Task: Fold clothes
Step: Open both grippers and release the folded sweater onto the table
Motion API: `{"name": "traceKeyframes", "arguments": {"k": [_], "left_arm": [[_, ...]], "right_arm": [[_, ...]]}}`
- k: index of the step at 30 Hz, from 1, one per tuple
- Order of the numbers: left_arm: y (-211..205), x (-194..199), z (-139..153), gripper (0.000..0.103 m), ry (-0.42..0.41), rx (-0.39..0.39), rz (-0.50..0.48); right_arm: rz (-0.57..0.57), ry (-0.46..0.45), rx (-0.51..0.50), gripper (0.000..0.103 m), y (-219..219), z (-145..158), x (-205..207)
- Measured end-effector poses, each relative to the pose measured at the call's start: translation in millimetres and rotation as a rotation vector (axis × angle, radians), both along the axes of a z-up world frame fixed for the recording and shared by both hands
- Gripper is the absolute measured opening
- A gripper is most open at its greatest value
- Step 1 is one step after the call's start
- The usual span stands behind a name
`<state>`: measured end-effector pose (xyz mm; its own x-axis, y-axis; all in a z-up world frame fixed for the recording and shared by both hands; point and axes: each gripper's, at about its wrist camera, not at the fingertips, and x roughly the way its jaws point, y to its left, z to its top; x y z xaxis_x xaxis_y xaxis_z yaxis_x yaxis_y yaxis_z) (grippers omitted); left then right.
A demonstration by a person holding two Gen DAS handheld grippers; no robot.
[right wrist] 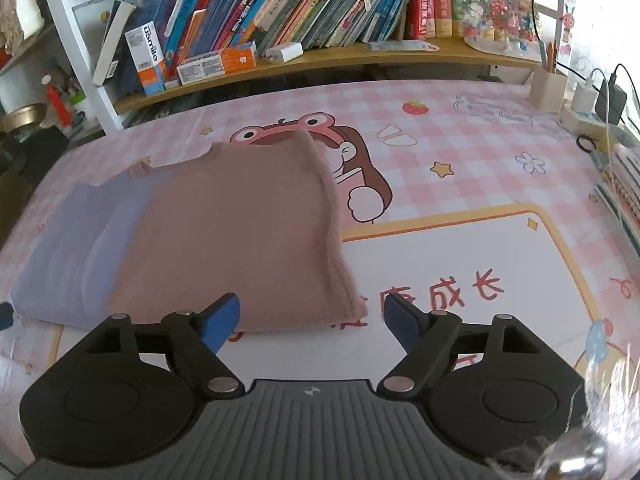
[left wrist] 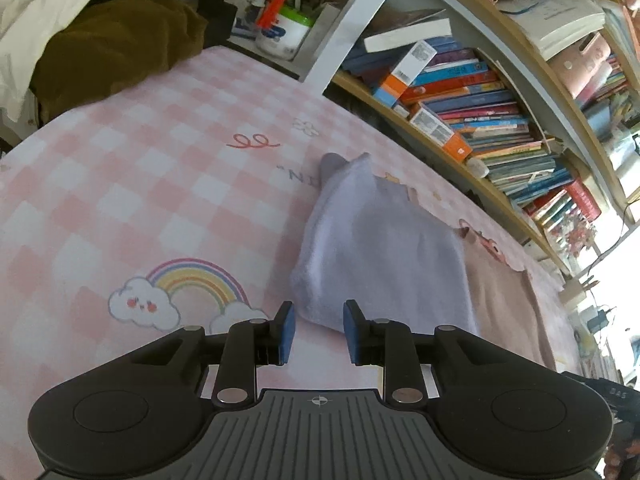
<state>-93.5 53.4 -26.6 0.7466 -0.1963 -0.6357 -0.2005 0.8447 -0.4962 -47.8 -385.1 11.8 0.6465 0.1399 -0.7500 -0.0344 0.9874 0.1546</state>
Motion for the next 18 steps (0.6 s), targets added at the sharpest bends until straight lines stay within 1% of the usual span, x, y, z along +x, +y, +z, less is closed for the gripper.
{"name": "traceKeyframes", "arguments": {"k": [2, 3, 8, 12, 13, 14, 15, 18], "left_arm": [[-6.8, -5.3, 3.9, 0.038, -0.004, 0.006, 0.019], [-10.8, -7.8, 5.6, 0.039, -0.005, 0.009, 0.028], [-46.3, -16.8, 9.9, 0.04, 0.0, 0.003, 0.067], [-80.1, -17.7, 12.9, 0.04, 0.031, 0.003, 0.133], [-89.4, -17.9, 14.8, 0.043, 0.034, 0.01, 0.144], [-99.2, -18.0, 16.7, 0.049, 0.034, 0.019, 0.154], [-108.4, -18.3, 18.4, 0.052, 0.033, 0.03, 0.165], [-135.4, -20.7, 22.9, 0.063, 0.026, 0.065, 0.2]], "right_arm": [[-0.002, -0.017, 0.005, 0.078, 2.6, -0.2, -0.2], [0.008, -0.027, 0.002, 0.078, 4.1, 0.1, 0.4], [0.126, -0.063, -0.006, 0.078, 6.0, 2.5, 6.4], [0.253, -0.078, -0.015, 0.078, -0.7, 2.4, 6.6], [0.281, -0.075, -0.011, 0.078, -4.3, 1.6, 7.2], [0.308, -0.076, -0.01, 0.078, -8.9, 1.1, 7.9], [0.335, -0.076, -0.008, 0.078, -13.5, 0.5, 8.6], [0.399, -0.084, -0.018, 0.08, -28.3, -1.2, 9.7]]}}
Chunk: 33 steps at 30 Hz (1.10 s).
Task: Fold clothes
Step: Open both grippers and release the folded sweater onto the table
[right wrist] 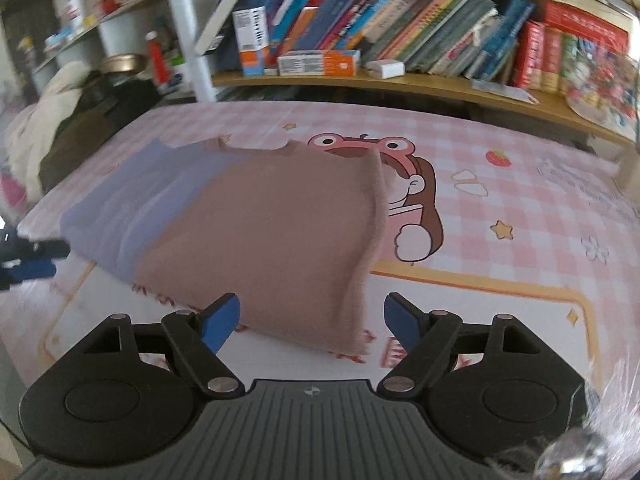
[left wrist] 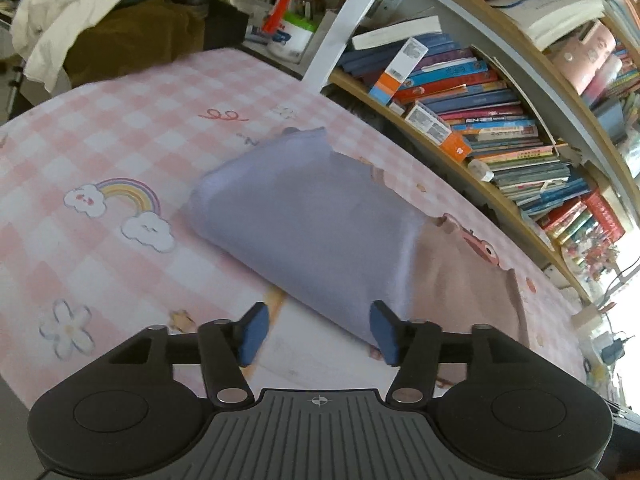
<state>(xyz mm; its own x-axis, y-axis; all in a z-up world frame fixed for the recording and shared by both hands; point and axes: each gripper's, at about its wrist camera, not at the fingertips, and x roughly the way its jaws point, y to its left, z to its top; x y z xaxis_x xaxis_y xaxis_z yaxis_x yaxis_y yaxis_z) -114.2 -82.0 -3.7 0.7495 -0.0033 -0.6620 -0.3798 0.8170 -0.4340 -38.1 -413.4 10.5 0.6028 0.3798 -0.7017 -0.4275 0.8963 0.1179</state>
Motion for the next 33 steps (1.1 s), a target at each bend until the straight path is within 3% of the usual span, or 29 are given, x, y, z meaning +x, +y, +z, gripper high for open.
{"name": "traceKeyframes", "arguments": {"k": [2, 5, 11, 18, 23, 28, 33], "left_arm": [[-19.1, -3.2, 1.7, 0.074, -0.008, 0.023, 0.025], [-38.3, -8.2, -0.6, 0.078, 0.005, 0.027, 0.052], [-59.7, -13.0, -2.7, 0.078, 0.043, 0.031, 0.093], [-45.0, -12.8, 0.1, 0.078, 0.074, 0.033, 0.199], [-31.5, -7.7, 3.1, 0.078, 0.076, 0.056, 0.222], [-6.0, -0.5, -0.8, 0.078, 0.064, 0.015, 0.255], [29.3, 0.3, -12.6, 0.076, 0.014, -0.138, 0.322]], "right_arm": [[0.042, -0.005, -0.007, 0.082, -9.8, -1.8, 0.3], [0.103, -0.002, -0.018, 0.083, -21.5, -6.1, -1.7], [0.163, 0.003, -0.032, 0.087, -35.6, -9.2, -8.5], [0.154, 0.008, -0.023, 0.09, -44.1, -9.2, -4.1], [0.117, 0.008, -0.011, 0.09, -45.9, -6.3, 0.5], [0.081, -0.002, -0.02, 0.09, -38.9, -3.7, 4.0], [0.016, -0.003, -0.032, 0.09, -32.7, -3.7, 12.1]]}}
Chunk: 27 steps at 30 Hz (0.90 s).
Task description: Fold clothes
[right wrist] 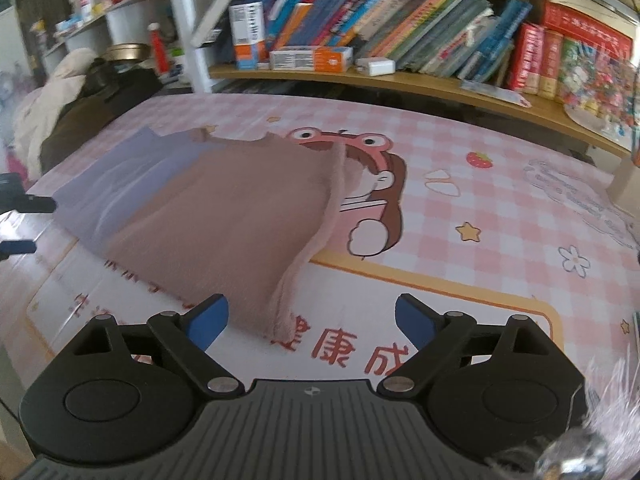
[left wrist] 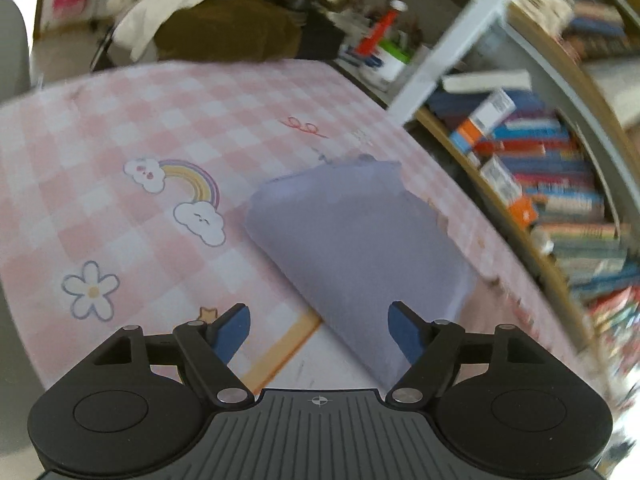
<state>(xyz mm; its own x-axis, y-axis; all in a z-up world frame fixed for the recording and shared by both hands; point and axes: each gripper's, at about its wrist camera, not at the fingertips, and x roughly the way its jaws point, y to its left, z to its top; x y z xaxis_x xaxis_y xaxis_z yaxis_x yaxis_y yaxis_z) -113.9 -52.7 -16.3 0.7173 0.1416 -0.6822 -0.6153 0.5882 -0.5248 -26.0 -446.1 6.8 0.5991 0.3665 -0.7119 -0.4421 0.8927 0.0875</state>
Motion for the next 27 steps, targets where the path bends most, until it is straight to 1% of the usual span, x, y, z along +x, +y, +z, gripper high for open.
{"name": "traceKeyframes", "arguments": {"k": [2, 3, 5, 10, 12, 13, 15, 18, 19, 20, 21, 22, 23, 25, 26, 27], "left_arm": [[13.9, 0.1, -6.7, 0.076, -0.048, -0.085, 0.028], [18.9, 1.6, -9.5, 0.076, -0.059, -0.114, 0.041], [26.3, 5.5, -14.6, 0.075, -0.065, -0.162, 0.066], [43.1, 11.1, -31.0, 0.067, -0.101, -0.312, 0.163], [48.7, 13.4, -34.1, 0.067, -0.119, -0.341, 0.189], [51.0, 15.2, -34.9, 0.067, -0.122, -0.348, 0.196], [55.1, 19.6, -35.7, 0.063, -0.118, -0.355, 0.205], [59.1, 26.1, -35.9, 0.059, -0.106, -0.364, 0.221], [60.1, 28.0, -35.7, 0.054, -0.099, -0.363, 0.225], [60.8, 30.1, -35.7, 0.046, -0.089, -0.361, 0.229], [61.7, 31.6, -36.6, 0.041, -0.079, -0.359, 0.235], [62.6, 32.5, -37.8, 0.031, -0.071, -0.358, 0.24], [63.7, 33.0, -39.0, 0.024, -0.065, -0.358, 0.244], [64.9, 34.2, -39.7, 0.022, -0.058, -0.352, 0.246], [64.2, 35.6, -38.4, 0.015, -0.055, -0.34, 0.241], [62.4, 37.0, -34.9, 0.012, -0.056, -0.316, 0.229]], "right_arm": [[-0.029, 0.006, -0.004, 0.09, 2.2, -1.3, 5.1], [-0.042, 0.011, -0.005, 0.09, 3.6, -2.1, 8.0], [-0.059, 0.02, -0.008, 0.089, 8.1, -3.7, 14.0], [-0.062, 0.042, -0.033, 0.087, 23.5, -9.2, 23.9], [-0.061, 0.056, -0.046, 0.084, 28.3, -12.3, 26.7], [-0.062, 0.064, -0.054, 0.084, 30.0, -14.3, 27.6], [-0.064, 0.08, -0.066, 0.079, 32.4, -17.8, 29.1], [-0.067, 0.107, -0.072, 0.075, 33.2, -22.7, 31.8], [-0.068, 0.115, -0.071, 0.073, 33.2, -24.2, 32.4], [-0.067, 0.124, -0.07, 0.071, 33.6, -25.7, 32.7], [-0.065, 0.13, -0.07, 0.071, 34.2, -27.1, 33.0], [-0.065, 0.134, -0.07, 0.071, 34.9, -27.8, 32.7], [-0.065, 0.137, -0.07, 0.071, 35.6, -28.6, 32.3], [-0.07, 0.144, -0.067, 0.071, 36.4, -29.8, 32.3], [-0.072, 0.147, -0.065, 0.071, 36.3, -29.9, 32.6], [-0.075, 0.151, -0.062, 0.071, 36.3, -30.1, 32.8]]}}
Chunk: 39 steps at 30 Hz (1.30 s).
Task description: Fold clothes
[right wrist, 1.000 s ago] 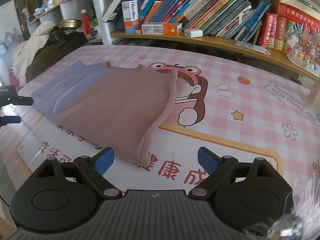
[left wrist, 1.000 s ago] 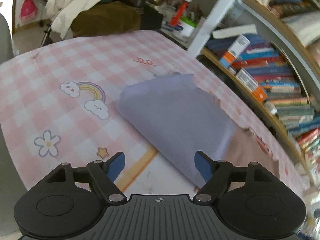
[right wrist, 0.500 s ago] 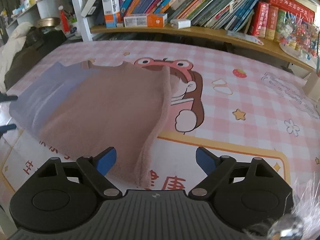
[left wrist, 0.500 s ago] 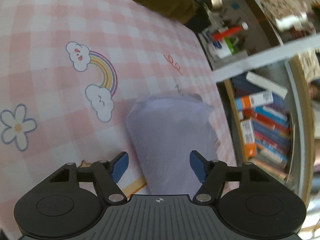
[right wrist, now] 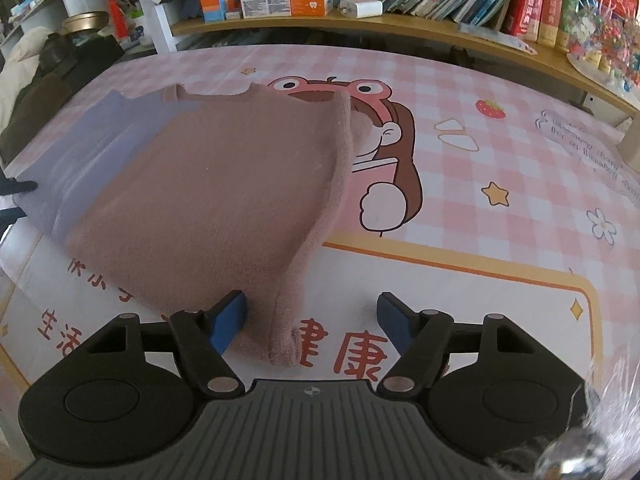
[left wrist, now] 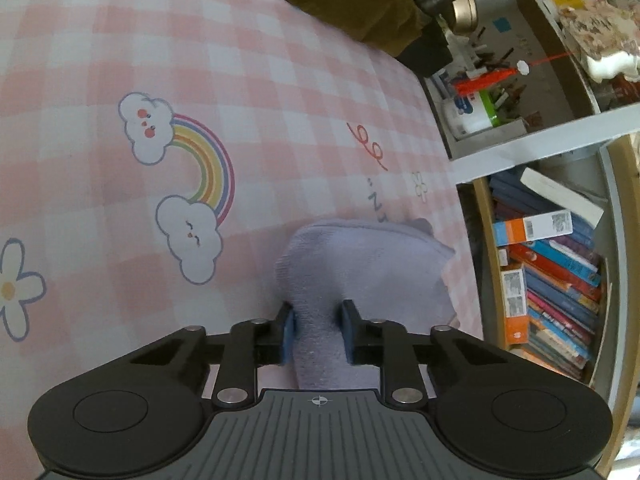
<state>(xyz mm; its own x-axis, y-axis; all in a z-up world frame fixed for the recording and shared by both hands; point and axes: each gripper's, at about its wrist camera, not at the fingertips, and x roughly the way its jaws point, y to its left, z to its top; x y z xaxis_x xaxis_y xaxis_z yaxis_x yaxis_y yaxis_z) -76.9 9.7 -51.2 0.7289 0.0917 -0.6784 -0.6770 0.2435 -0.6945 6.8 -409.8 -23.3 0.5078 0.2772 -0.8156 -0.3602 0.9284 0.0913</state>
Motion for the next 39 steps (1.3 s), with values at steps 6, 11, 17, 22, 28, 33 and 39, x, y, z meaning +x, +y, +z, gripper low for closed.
{"name": "traceKeyframes", "arguments": {"k": [6, 11, 17, 22, 28, 33, 39], "left_arm": [[-25.5, 19.4, 39.4, 0.01, -0.067, 0.243, -0.178], [-29.1, 31.5, 43.3, 0.013, -0.094, 0.243, -0.237], [-21.7, 32.2, 35.3, 0.021, -0.088, 0.187, -0.225], [-11.5, 28.8, 20.8, 0.029, -0.063, 0.136, -0.213], [-0.1, 20.1, 3.0, 0.033, -0.021, 0.081, -0.165], [0.4, 27.7, 0.1, 0.034, -0.032, 0.089, -0.179], [-5.6, 37.4, 3.5, 0.015, 0.001, 0.146, -0.162]], "right_arm": [[-0.011, 0.009, 0.004, 0.071, 0.5, -0.6, 0.3], [-0.013, 0.009, -0.001, 0.071, 1.7, -0.9, 1.4], [-0.014, 0.01, 0.001, 0.071, 0.7, -1.0, 1.9], [-0.014, 0.012, 0.0, 0.071, 1.0, -0.8, 1.8], [-0.012, 0.018, -0.001, 0.071, 1.0, -0.4, 1.5], [-0.01, 0.018, -0.005, 0.071, 1.7, -0.8, 1.3], [-0.008, 0.018, -0.005, 0.071, 2.9, -1.4, -1.2]]}}
